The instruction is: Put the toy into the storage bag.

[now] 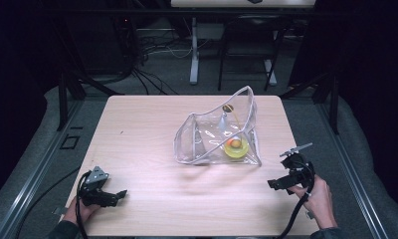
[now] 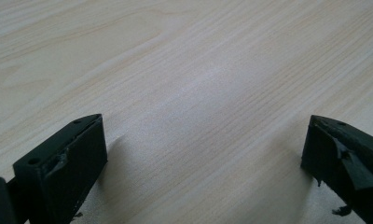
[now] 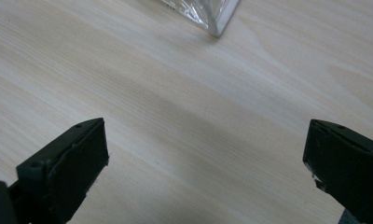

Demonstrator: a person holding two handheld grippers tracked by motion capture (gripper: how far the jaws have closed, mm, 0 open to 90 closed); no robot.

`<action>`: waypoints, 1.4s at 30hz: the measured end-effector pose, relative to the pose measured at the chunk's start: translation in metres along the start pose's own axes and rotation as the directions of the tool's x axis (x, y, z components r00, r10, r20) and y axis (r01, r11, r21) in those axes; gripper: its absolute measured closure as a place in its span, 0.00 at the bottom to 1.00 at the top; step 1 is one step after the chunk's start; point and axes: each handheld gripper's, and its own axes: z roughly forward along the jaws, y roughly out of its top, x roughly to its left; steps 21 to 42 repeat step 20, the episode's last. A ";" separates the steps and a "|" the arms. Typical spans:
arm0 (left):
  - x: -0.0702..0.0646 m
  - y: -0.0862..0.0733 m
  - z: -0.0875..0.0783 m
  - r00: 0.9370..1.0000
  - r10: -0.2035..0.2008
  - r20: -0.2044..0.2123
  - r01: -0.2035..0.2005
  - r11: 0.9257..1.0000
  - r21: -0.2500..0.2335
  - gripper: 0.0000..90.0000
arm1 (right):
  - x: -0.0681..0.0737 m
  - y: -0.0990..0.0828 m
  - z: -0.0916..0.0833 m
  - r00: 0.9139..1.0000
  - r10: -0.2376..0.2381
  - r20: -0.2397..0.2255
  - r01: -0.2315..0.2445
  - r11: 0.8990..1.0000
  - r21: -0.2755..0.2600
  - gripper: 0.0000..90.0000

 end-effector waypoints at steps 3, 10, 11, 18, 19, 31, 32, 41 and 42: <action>0.000 0.000 0.000 1.000 0.000 0.000 0.000 1.000 0.000 0.00 | 0.000 -0.008 0.008 1.000 0.003 0.008 -0.003 1.000 0.009 0.00; 0.000 0.000 0.000 1.000 0.000 0.000 0.000 1.000 0.000 0.00 | 0.001 -0.021 0.019 1.000 0.003 0.021 -0.004 0.999 0.039 0.00; 0.000 0.000 0.000 1.000 0.000 0.000 0.000 1.000 0.000 0.00 | 0.001 -0.022 0.019 1.000 0.003 0.016 -0.004 0.999 0.046 0.00; 0.000 0.000 0.000 1.000 0.000 0.000 0.000 1.000 0.000 0.00 | -0.002 -0.030 0.024 0.999 0.034 0.010 -0.034 0.999 0.042 0.02; 0.000 0.000 0.000 1.000 0.001 0.000 -0.001 1.000 0.000 0.00 | -0.002 -0.031 0.024 0.999 0.033 0.010 -0.034 0.999 0.043 0.02; 0.000 0.000 0.000 1.000 0.000 0.000 0.000 1.000 0.000 0.00 | -0.003 -0.030 0.023 1.000 0.016 0.020 -0.018 0.998 0.063 0.02; 0.000 0.000 0.000 1.000 0.000 0.000 0.000 1.000 0.000 0.00 | -0.003 -0.030 0.023 1.000 0.016 0.020 -0.018 0.998 0.063 0.02; 0.000 0.000 0.000 1.000 0.000 0.000 0.000 1.000 0.000 0.00 | -0.003 -0.030 0.023 1.000 0.016 0.020 -0.018 0.998 0.063 0.02; 0.000 0.000 0.000 1.000 0.000 0.000 0.000 1.000 0.000 0.00 | -0.003 -0.030 0.023 1.000 0.016 0.020 -0.018 0.998 0.063 0.02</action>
